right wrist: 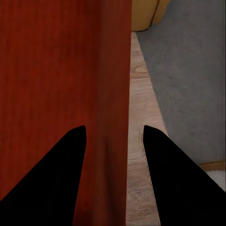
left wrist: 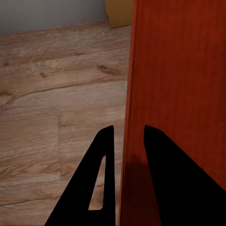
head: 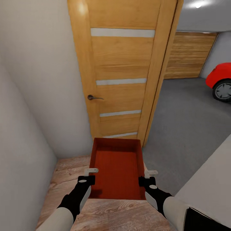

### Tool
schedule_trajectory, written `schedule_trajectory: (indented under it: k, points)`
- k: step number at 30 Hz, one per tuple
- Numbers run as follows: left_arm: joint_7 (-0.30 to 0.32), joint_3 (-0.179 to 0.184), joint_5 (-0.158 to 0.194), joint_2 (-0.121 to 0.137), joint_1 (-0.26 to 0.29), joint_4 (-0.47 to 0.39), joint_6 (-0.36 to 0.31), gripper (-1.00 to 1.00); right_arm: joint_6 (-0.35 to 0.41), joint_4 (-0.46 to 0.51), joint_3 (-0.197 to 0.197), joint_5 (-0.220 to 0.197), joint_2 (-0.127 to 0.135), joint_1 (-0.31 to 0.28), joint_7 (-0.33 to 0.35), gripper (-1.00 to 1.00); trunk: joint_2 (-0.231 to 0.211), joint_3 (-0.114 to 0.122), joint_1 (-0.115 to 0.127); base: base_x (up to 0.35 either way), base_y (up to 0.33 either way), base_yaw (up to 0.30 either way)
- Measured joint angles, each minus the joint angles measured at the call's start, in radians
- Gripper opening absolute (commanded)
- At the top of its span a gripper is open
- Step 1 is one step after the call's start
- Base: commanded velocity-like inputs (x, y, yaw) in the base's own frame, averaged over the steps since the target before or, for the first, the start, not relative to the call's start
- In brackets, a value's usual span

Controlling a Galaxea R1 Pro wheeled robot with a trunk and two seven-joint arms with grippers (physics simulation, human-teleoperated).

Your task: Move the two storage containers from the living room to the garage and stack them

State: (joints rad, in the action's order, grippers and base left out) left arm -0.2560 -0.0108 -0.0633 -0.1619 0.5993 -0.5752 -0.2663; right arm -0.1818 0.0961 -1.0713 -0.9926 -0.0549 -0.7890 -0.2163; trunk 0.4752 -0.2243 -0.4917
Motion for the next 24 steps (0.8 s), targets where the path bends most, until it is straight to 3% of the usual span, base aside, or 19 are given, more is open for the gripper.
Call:
schedule_trajectory:
  k: [9,24]
  points:
    - [0.003,-0.003,-0.007,-0.001,0.000,0.000,-0.004,-1.00,0.002,-0.004,0.004,0.003,-0.002,0.000,0.001,-1.00,0.000,0.000,0.000,0.012,0.034,-0.029]
    - [0.004,-0.003,-0.010,-0.001,0.000,-0.001,-0.006,-1.00,0.003,-0.004,0.006,0.003,-0.002,0.000,0.002,-1.00,0.000,0.000,0.000,0.093,0.274,0.000]
